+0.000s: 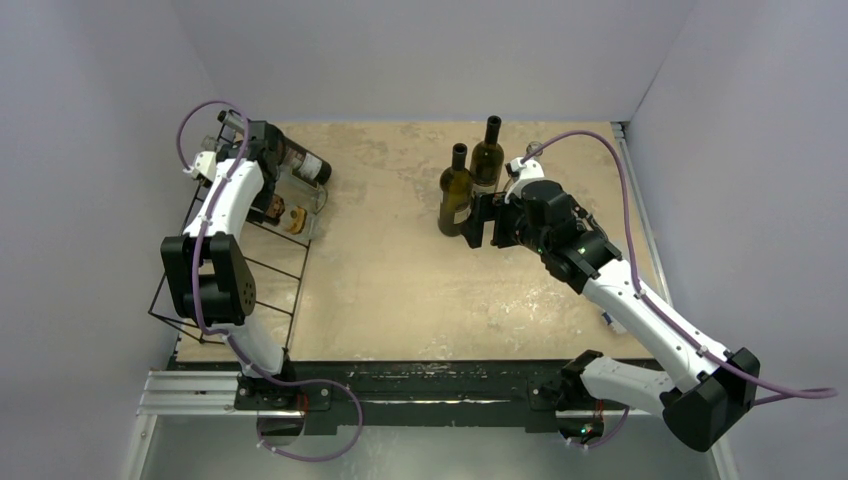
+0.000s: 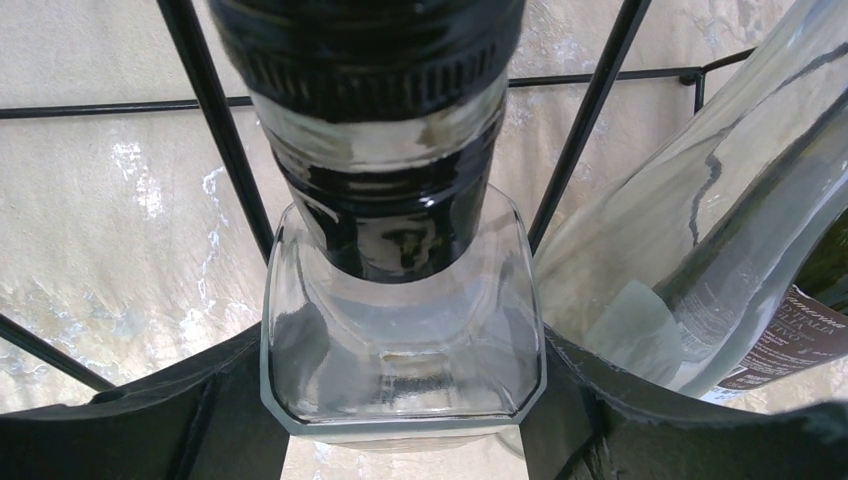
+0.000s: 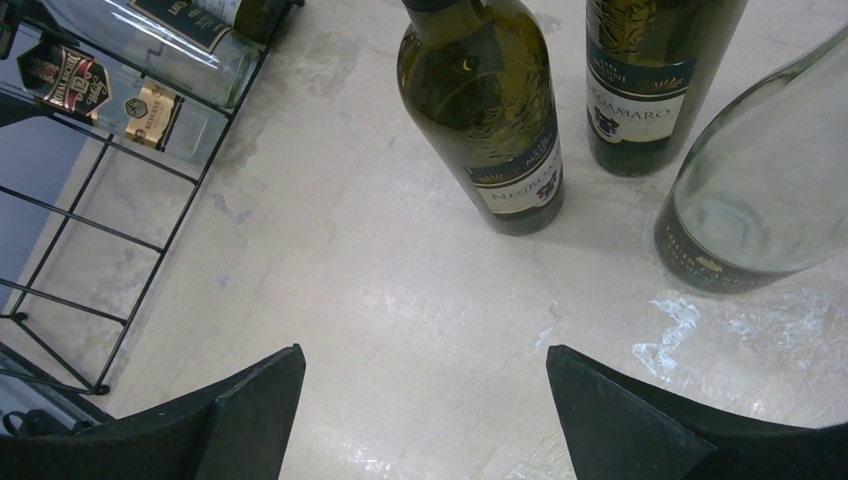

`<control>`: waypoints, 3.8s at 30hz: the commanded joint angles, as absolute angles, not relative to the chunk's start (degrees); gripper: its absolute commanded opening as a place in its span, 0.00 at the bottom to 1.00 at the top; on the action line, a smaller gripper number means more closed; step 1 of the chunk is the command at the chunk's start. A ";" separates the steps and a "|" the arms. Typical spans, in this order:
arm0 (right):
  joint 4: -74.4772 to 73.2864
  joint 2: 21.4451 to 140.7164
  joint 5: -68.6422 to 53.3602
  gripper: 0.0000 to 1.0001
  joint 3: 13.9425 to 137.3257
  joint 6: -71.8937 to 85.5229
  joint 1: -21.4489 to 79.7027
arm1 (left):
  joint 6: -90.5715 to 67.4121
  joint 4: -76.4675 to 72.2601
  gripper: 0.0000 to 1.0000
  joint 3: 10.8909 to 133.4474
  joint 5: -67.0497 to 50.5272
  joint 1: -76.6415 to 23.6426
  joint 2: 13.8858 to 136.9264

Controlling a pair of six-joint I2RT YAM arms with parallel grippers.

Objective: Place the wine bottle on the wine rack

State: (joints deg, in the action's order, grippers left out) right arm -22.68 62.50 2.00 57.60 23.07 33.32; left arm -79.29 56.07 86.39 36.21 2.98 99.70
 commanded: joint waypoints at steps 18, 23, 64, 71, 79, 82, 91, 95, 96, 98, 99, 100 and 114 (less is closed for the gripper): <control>-20.85 61.37 1.78 0.96 57.30 22.50 33.18 | -76.09 55.72 0.87 88.04 35.77 3.49 96.73; -20.96 61.22 1.58 0.95 57.30 22.50 33.15 | -74.81 55.54 0.92 87.48 33.74 3.51 94.74; -23.39 60.25 1.77 0.97 63.92 26.07 33.15 | -36.36 34.55 1.00 65.59 -21.04 1.40 56.09; -23.41 64.99 5.24 0.97 70.55 25.85 33.18 | -26.47 36.53 1.00 67.77 -30.37 -1.84 55.18; -24.44 71.92 9.98 0.98 79.70 23.62 33.19 | -19.42 39.82 1.00 66.72 -32.38 -8.00 52.30; -24.31 75.15 11.62 0.97 82.68 22.24 33.16 | -17.87 40.87 1.00 65.23 -32.67 -8.09 50.14; -23.82 84.85 15.28 0.86 89.92 17.55 33.10 | -15.39 44.99 1.00 63.92 -31.87 -8.09 44.62; -23.13 87.62 17.18 0.79 91.18 15.86 33.05 | -15.03 45.51 1.00 63.22 -32.78 -8.10 43.63; -22.98 88.23 18.17 0.78 91.38 15.41 33.07 | -15.03 45.66 1.00 63.12 -32.86 -8.09 43.46; -22.47 89.34 18.83 0.74 91.70 14.67 33.01 | -15.11 45.73 1.00 62.94 -33.00 -8.09 43.14; -22.22 89.92 19.11 0.72 91.89 14.41 32.99 | -15.18 45.72 1.00 62.85 -33.24 -8.09 43.03; -21.97 90.42 19.19 0.70 92.12 14.23 33.01 | -15.27 45.77 1.00 62.84 -33.41 -8.09 42.92; -18.78 95.22 17.64 0.51 93.35 13.80 33.04 | -16.52 46.42 1.00 63.02 -35.52 -8.09 41.36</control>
